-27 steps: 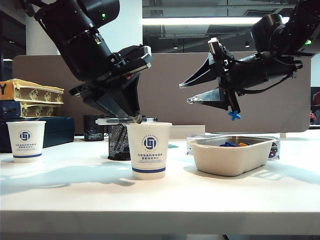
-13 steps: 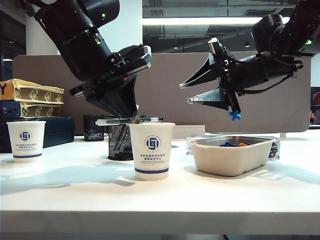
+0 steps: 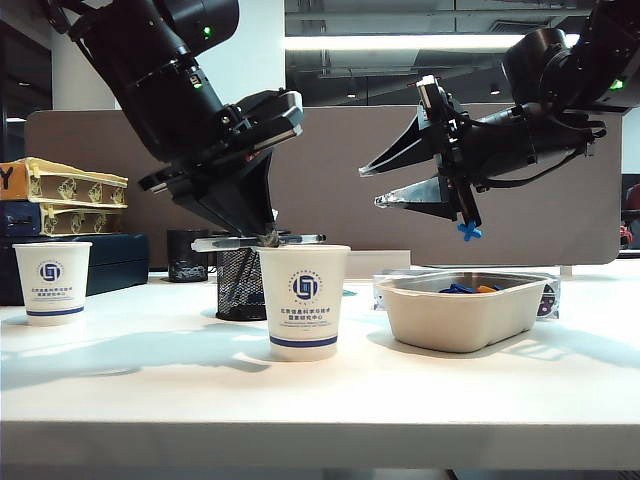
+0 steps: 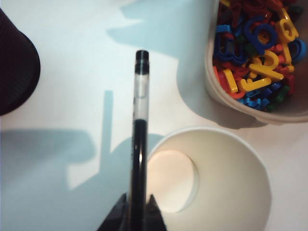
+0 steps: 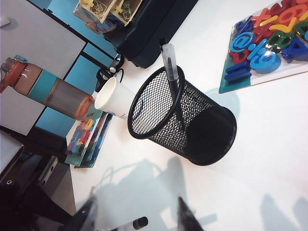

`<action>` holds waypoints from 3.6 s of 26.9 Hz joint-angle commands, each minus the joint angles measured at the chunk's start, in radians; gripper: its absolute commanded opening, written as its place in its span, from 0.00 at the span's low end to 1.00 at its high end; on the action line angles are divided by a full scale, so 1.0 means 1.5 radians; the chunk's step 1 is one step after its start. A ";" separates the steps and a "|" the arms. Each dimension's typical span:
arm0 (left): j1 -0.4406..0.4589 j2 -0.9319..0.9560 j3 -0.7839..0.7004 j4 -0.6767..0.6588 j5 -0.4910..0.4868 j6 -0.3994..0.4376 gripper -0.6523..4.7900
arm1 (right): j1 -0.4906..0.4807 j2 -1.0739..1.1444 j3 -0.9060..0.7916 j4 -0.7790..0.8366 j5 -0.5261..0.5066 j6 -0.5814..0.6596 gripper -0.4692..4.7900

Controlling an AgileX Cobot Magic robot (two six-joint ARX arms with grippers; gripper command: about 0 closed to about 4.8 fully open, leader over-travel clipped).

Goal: Pick up one pen and put it in the pen container.

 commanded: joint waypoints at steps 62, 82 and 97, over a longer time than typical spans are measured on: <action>-0.034 -0.004 0.169 0.052 -0.026 0.040 0.11 | 0.027 -0.005 0.005 0.293 -0.063 0.351 0.47; -0.034 -0.004 0.169 0.051 -0.024 0.040 0.29 | 0.027 -0.005 0.005 0.293 -0.079 0.350 0.16; 0.018 -0.051 0.169 -0.022 -0.034 0.051 0.40 | 0.027 -0.003 0.038 0.305 -0.068 0.332 0.12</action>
